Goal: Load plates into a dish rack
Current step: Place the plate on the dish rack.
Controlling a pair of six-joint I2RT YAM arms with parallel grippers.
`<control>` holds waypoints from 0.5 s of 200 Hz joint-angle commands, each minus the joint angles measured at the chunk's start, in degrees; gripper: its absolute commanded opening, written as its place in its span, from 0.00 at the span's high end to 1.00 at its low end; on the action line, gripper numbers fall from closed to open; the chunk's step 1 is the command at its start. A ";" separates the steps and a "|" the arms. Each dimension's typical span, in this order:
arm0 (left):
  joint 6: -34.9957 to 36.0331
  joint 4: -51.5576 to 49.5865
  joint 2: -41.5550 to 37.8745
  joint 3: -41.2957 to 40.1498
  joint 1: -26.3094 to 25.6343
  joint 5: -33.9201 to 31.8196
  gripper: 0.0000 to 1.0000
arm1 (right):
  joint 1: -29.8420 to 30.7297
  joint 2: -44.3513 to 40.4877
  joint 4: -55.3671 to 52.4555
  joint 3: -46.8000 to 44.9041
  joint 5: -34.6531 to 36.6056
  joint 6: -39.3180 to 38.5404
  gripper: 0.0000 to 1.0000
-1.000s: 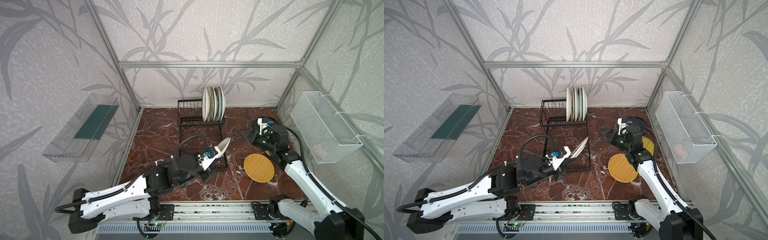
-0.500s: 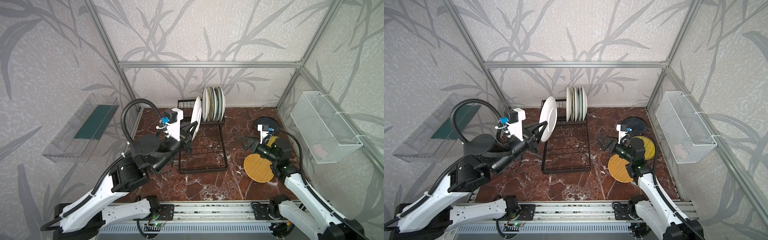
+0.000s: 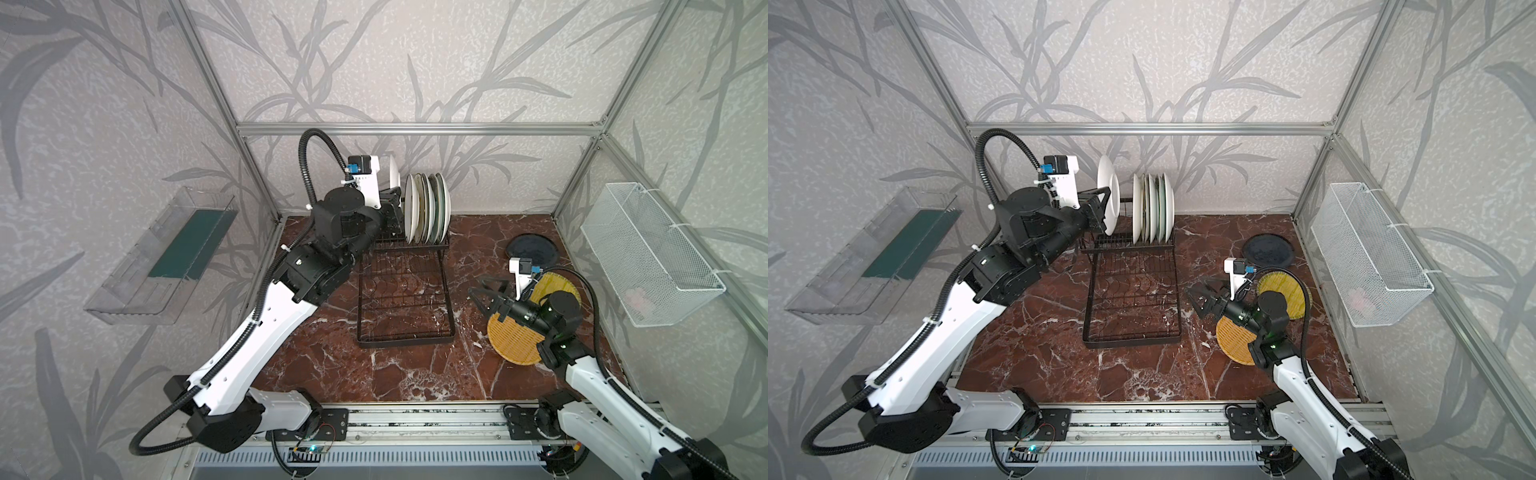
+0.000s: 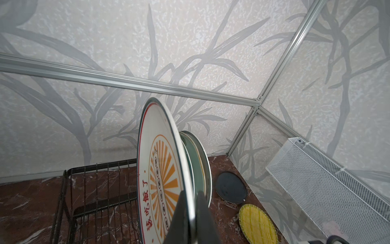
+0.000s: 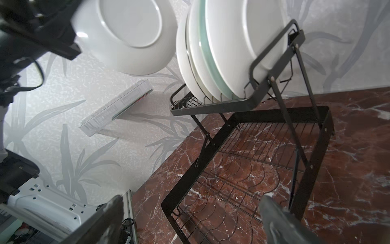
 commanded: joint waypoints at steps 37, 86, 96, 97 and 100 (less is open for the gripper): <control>-7.37 1.60 7.38 5.51 6.75 8.07 1.00 | 5.29 -5.52 -1.81 0.08 2.03 -8.02 0.01; -6.96 0.94 13.16 8.32 8.16 8.92 1.00 | 6.34 -4.22 -1.78 0.27 2.08 -8.24 0.01; -6.88 0.63 14.01 8.80 8.32 8.99 1.00 | 6.45 -4.06 -1.95 0.30 2.33 -8.37 0.01; -6.88 0.62 14.08 8.88 8.37 8.97 1.00 | 6.45 -4.05 -1.95 0.32 2.34 -8.37 0.01; -6.78 0.60 14.29 8.92 8.37 8.95 1.00 | 6.50 -3.97 -2.00 0.34 2.35 -8.44 0.01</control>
